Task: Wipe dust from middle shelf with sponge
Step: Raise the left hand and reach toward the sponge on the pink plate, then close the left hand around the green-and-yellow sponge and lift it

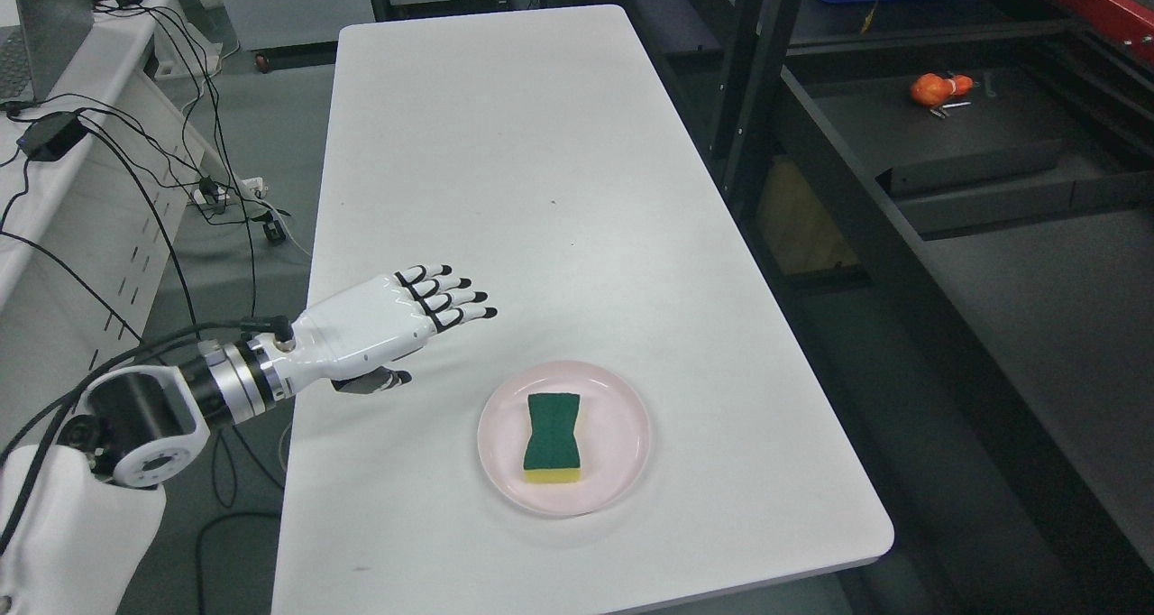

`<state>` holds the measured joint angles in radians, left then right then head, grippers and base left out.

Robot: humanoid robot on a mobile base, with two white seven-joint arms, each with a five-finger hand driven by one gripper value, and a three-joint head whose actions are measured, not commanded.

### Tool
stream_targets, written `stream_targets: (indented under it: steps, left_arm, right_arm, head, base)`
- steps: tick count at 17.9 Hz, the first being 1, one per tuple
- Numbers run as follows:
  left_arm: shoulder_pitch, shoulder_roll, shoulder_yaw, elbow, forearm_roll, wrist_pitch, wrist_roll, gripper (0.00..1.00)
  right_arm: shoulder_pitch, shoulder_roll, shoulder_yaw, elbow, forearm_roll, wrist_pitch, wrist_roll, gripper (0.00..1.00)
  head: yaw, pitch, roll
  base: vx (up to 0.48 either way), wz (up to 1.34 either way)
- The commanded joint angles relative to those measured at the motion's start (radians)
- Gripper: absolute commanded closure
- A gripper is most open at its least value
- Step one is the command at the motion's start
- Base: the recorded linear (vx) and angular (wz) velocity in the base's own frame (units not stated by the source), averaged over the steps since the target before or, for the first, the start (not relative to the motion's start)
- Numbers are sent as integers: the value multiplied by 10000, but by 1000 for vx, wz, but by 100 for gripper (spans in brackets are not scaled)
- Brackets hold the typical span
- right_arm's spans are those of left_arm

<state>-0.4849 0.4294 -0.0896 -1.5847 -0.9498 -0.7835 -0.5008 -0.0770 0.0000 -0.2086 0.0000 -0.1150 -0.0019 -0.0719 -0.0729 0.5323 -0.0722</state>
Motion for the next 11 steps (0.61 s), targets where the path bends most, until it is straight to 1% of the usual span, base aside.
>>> stream_targets:
  steps: [1,2,4,6,8,11]
  left_arm:
    - [-1012,-133,-2707,725,-1071,-19,-23,5]
    - [-966,-364,-2876,463,-1071,-19,-38,5]
    - [-1041,-565,-3016,33,-1071,-19,-451,6]
    - [-1012,-749,-3275,-15,-1071,-19,-498,7]
    - [-996,-826,-3796,0,-1117,-19,-529,10]
    - [-1027,-1316,-3890,62,-1208,-19,-529,11]
  right_arm:
    - [-13,-175,0,-175,0,725,-2,0]
    - [2,-175,0,-175,0,725,-2,0]
    - [3,-175,0,-175,0,725,-17,0]
    - [3,-175,0,-175,0,725,-2,0]
    - [2,-175,0,-175,0,725,-2,0]
    - [3,-175,0,-175,0,725,-2,0]
  head:
    - [0,0,0]
    - [0,0,0]
    - [0,0,0]
    - [0,0,0]
    - [0,0,0]
    - [0,0,0]
  base:
    - [0,0]
    - [0,0]
    - [0,0]
    - [0,0]
    - [0,0]
    - [0,0]
